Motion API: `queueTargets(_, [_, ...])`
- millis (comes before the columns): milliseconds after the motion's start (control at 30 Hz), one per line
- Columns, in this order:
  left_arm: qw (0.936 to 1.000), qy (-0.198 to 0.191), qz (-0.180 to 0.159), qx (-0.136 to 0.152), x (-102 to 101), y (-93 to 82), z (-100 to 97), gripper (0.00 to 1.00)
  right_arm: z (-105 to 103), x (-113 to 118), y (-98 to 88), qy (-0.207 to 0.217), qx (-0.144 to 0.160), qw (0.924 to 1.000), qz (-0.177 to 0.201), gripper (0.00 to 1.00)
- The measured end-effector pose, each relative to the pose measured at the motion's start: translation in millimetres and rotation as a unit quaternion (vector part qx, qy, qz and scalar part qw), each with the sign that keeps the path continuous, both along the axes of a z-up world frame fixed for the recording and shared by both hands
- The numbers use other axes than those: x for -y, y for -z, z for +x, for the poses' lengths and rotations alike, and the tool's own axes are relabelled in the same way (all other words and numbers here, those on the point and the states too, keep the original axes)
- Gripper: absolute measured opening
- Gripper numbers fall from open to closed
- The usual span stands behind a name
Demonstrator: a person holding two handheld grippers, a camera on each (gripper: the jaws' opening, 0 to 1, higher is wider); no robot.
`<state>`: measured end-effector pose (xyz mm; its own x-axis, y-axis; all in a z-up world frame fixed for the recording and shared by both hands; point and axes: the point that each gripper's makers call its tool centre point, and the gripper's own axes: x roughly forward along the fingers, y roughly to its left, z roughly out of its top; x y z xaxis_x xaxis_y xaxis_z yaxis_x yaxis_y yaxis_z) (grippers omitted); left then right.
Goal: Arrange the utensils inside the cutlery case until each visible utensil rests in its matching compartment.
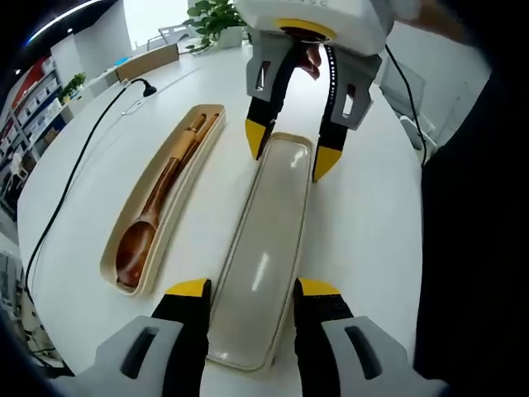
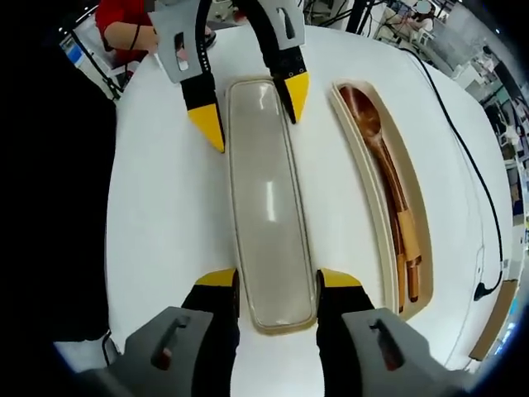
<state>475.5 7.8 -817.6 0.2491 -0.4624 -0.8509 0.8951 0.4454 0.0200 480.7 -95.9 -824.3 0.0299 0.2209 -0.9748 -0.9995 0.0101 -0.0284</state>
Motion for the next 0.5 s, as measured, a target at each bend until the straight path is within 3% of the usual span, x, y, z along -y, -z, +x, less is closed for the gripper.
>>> queueTargets(500, [1.0, 0.002, 0.002, -0.001, -0.3, 0.8, 0.7, 0.41, 0.3, 0.0, 0.7, -0.008, -0.005, 0.9998, -0.017, 0.34])
